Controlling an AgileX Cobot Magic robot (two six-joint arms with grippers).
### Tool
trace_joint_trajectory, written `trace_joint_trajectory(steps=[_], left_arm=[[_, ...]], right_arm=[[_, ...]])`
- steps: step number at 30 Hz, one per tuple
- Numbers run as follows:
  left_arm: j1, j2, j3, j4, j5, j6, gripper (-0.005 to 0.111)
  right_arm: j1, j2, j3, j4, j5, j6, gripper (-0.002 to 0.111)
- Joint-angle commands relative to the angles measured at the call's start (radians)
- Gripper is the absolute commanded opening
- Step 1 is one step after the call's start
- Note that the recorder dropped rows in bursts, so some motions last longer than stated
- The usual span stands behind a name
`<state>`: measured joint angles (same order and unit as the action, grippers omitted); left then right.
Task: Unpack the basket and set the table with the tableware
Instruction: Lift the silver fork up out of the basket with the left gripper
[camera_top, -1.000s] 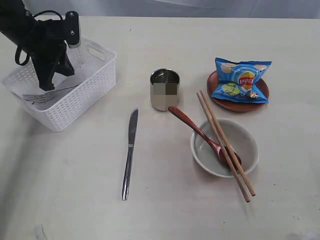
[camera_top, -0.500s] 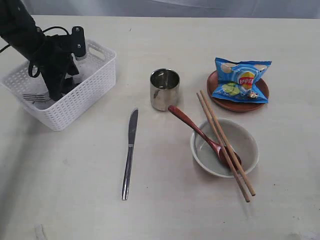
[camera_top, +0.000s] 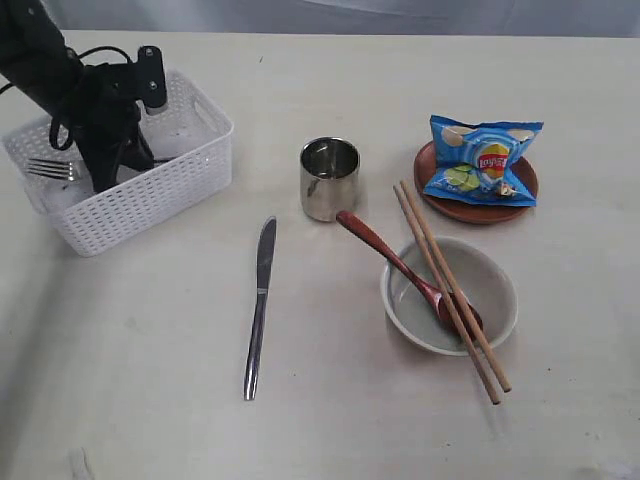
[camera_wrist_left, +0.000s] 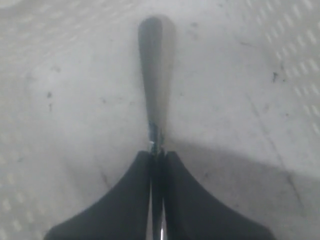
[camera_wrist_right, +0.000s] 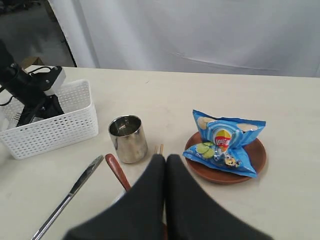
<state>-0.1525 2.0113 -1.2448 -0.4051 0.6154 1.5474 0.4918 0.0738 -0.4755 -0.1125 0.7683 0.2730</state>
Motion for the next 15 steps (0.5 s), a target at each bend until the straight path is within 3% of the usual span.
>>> trace_joint_trajectory(steps=[1,12,15], left_arm=[[0.0,-0.094,0.004,0.009,0.011,-0.008,0.0],[0.0,-0.277,0.004,0.016,0.02,-0.018,0.0],[0.0,-0.332,0.004,0.016,0.054,0.068,0.0]], right_arm=[[0.002,-0.001,0.001,-0.001,-0.001,0.005,0.0],[0.002,-0.001,0.001,-0.001,-0.001,0.002,0.0],[0.002,-0.001,0.001,-0.001,-0.001,0.002,0.0]])
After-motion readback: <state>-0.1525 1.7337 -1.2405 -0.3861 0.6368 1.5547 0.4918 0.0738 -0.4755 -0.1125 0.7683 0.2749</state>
